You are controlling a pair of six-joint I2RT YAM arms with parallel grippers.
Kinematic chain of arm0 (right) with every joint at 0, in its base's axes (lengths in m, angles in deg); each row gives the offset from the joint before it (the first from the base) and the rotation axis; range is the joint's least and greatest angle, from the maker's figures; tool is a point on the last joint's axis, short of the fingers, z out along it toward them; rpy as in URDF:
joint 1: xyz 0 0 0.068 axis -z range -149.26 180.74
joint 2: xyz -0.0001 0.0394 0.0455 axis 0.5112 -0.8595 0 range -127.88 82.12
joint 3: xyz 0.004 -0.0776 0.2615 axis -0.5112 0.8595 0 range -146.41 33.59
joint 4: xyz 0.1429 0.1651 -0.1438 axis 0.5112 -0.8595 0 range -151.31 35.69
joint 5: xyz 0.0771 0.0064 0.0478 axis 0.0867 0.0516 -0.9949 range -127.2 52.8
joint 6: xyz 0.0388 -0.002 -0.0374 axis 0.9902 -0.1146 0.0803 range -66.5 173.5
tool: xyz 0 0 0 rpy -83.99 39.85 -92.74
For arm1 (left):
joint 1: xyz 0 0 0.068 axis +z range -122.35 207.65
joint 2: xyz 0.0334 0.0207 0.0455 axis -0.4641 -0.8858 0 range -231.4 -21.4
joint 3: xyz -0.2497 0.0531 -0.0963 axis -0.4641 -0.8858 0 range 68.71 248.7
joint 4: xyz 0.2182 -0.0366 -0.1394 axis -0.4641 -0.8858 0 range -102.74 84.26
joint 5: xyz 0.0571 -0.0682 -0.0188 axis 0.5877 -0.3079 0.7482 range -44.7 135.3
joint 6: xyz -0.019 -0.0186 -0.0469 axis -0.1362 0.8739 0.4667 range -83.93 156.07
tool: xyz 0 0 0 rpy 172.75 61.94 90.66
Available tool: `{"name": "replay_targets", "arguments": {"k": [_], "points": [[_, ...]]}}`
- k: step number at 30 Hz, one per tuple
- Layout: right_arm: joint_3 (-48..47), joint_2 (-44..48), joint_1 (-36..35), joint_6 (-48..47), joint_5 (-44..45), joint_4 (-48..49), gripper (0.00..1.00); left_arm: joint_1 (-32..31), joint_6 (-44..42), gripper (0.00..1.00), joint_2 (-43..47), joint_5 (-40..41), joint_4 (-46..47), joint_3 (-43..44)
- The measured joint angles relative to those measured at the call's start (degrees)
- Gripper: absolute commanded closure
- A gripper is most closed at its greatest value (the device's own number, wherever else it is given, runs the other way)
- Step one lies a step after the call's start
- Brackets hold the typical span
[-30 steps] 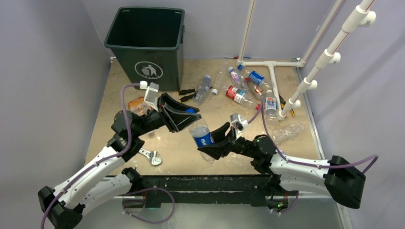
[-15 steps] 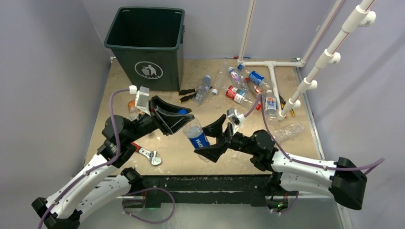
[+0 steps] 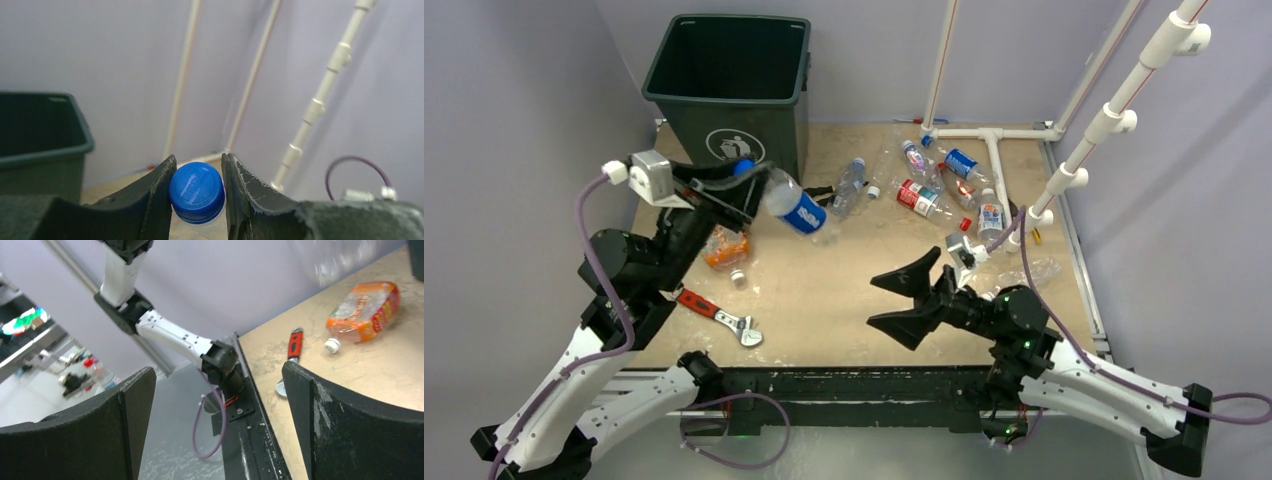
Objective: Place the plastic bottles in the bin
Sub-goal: Pick up the plastic bottle at the center of the board, then place the plastic bottle in the trash bin.
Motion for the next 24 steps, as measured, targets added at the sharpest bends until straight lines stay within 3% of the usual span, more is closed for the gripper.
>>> {"name": "replay_targets", "arguments": {"k": [7,13,24], "points": [[10.54,4.92,0.0,3.69,8.46,-0.48,0.01,0.09,-10.71,1.0,-7.08,13.94,7.19,7.8],[13.44,-0.79,0.0,4.42,9.64,1.16,0.01,0.11,-21.46,1.0,-18.27,22.62,14.93,16.2],[15.65,-11.69,0.0,6.75,5.97,5.95,0.01,1.92,-38.03,1.0,-33.31,29.11,34.07,25.79]]}}
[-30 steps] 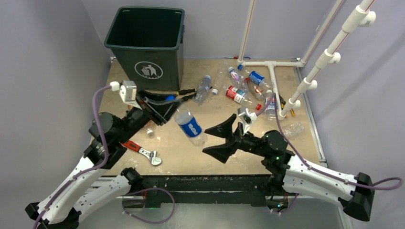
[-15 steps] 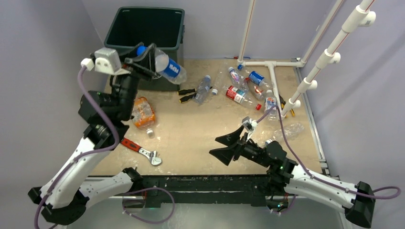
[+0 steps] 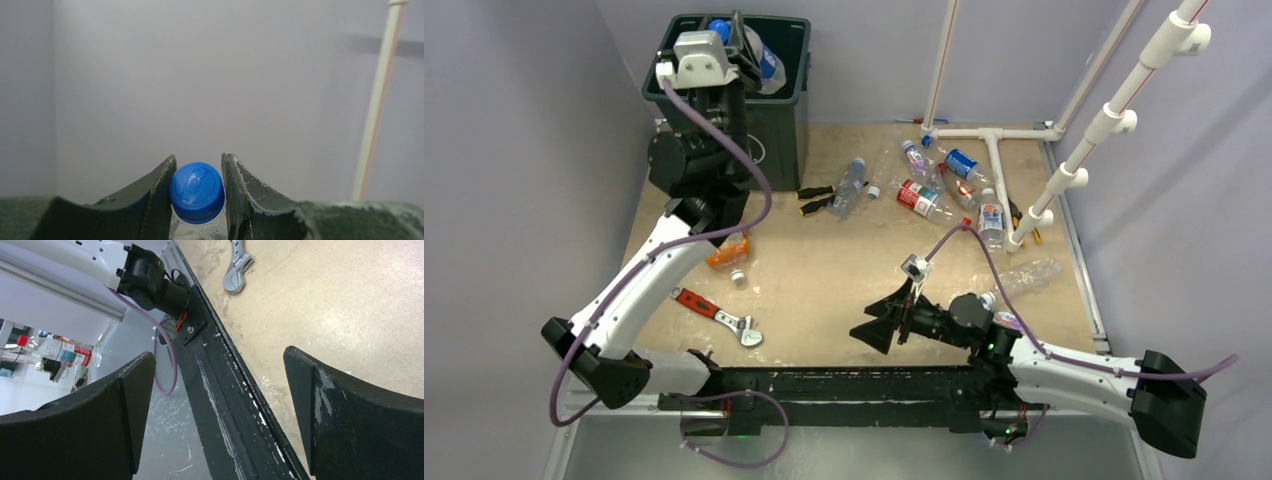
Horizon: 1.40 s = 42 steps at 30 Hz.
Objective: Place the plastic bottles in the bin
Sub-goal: Place the plastic bottle in the trash bin.
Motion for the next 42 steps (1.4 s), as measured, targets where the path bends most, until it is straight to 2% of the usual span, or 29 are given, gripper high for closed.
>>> {"name": "replay_targets", "arguments": {"k": [2,8,15,20,25,33,42], "points": [[0.0,-0.15,0.0,0.04,-0.46,-0.2,0.01,2.93,0.24,1.0,-1.95,-0.44,0.13,1.11],[-0.02,1.01,0.0,0.17,-2.16,-0.24,0.01,16.7,8.92,1.0,-6.82,-2.97,-1.09,2.93],[-0.28,1.81,0.0,1.38,-2.75,-1.73,0.01,23.78,17.59,1.0,-10.32,-6.38,5.86,1.57],[0.24,4.7,0.0,2.19,-2.69,-1.38,0.01,24.52,21.22,1.0,-12.2,-9.38,7.61,0.57],[0.24,2.99,0.0,2.1,-2.78,-1.11,0.01,24.48,23.71,1.0,-13.66,-11.91,7.1,-0.11],[0.35,-0.17,0.0,2.12,-2.8,1.07,0.01,24.55,26.16,1.0,-16.0,-16.09,1.31,-0.9],[-1.57,0.37,0.0,-0.44,-1.2,-4.5,0.01,26.21,32.11,1.0,-17.42,-21.66,-2.12,-1.92]]}}
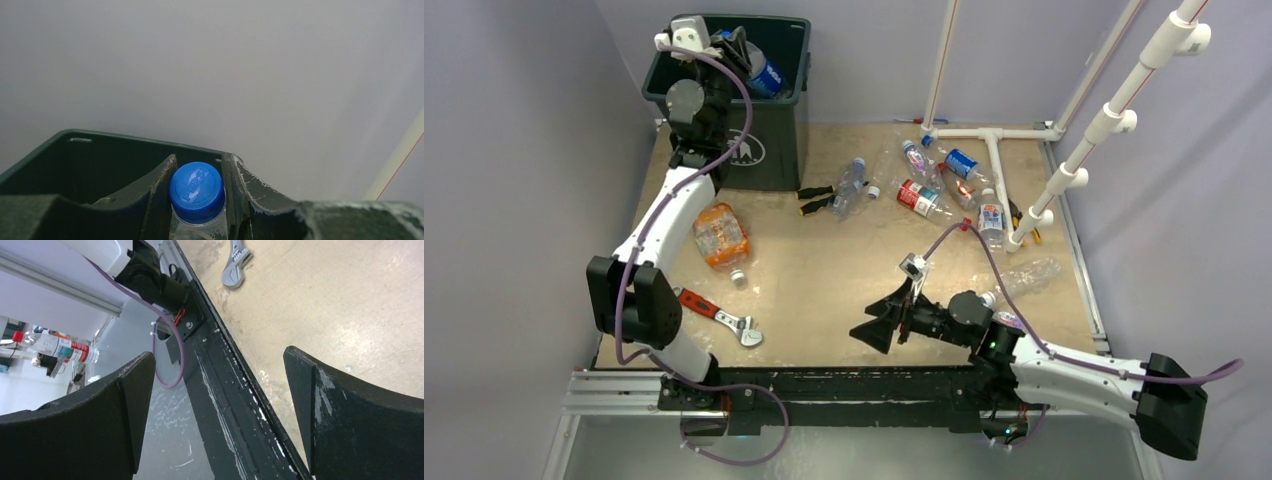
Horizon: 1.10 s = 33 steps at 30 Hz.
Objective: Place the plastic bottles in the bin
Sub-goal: Place the plastic bottle in the trash bin.
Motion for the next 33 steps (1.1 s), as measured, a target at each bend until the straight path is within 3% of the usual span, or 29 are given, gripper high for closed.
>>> {"name": "replay_targets", "arguments": {"k": [11,13,16,18,26,30,33], "points": [[-0.55,5.99,0.0,-1.79,3.65,-3.58,0.01,2.23,5.75,1.0,-7.15,-2.67,-9.49,7.15],[-0.55,7.13,0.0,-1.81,3.87,-4.5,0.01,2.36,6.16,0.81,-7.19,-2.62,-10.4,7.15],[-0.55,9.2,0.0,-1.88,4.68,-5.9,0.01,2.38,6.78,0.32,-7.21,-1.68,-11.72,7.15],[-0.55,10.38,0.0,-1.97,4.87,-6.58,0.01,2.36,7.3,0.14,-7.15,-1.05,-11.87,7.06],[-0.57,11.82,0.0,-2.64,5.84,-8.98,0.01,2.29,8.9,0.04,-0.48,3.19,-13.29,5.31],[-0.7,11.37,0.0,-3.17,6.25,-9.18,0.01,2.29,11.91,0.02,9.53,7.26,-15.56,2.58],[-0.72,11.52,0.0,-3.3,6.56,-9.18,0.01,2.29,16.57,0.01,19.76,10.38,-22.23,-0.17]]}}
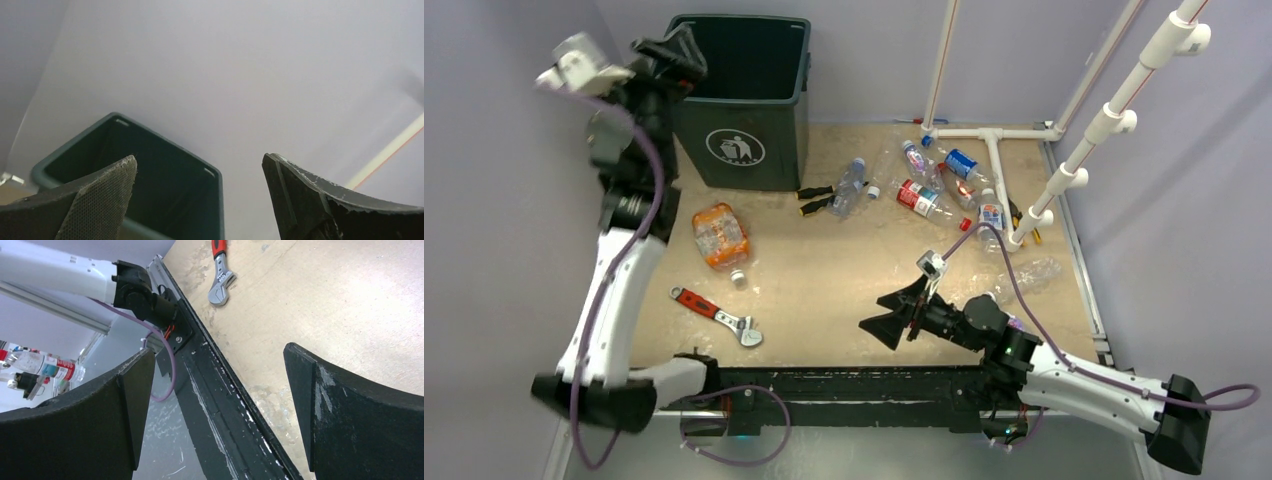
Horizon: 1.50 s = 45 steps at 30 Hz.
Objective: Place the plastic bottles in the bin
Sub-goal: Place the plastic bottle in the trash bin, then pick up the plastic bottle at the center of the board.
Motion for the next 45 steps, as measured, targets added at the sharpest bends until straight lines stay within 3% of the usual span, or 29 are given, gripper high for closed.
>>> {"name": "replay_targets", "arguments": {"k": [3,8,12,16,21,31,39,45], "points": [[0.0,0.61,0.0,0.02,0.74,0.0,0.01,0.0,4.66,0.01,11.93,2.03,-7.19,-6.12],[1.03,2.05,0.0,0.9,2.86,0.55,0.01,0.0,12.72,0.01,34.16,3.87,-20.28,-25.29],[2.99,1.22,0.0,3.63,5.2,0.68,0.01,0.02,18.38,0.01,41.42,4.92,-34.27,-35.52],[5.01,-2.14,0.0,5.49,5.88,1.9,0.01,0.0,21.55,0.01,40.68,3.74,-47.06,-41.88],[5.33,-6.45,0.0,6.01,5.84,4.57,0.01,0.0,24.61,0.01,39.69,0.33,-51.23,-47.71],[5.33,-5.57,0.0,6.05,5.84,6.14,0.01,0.0,31.17,0.01,34.6,-6.08,-48.35,-61.37],[5.33,-8.07,0.0,6.29,5.66,7.28,0.01,-0.33,32.68,0.05,24.24,-2.62,-41.05,-62.51],[5.33,-9.86,0.0,6.71,5.66,8.31,0.01,-3.98,33.05,0.07,18.45,0.2,-35.6,-63.12]]}}
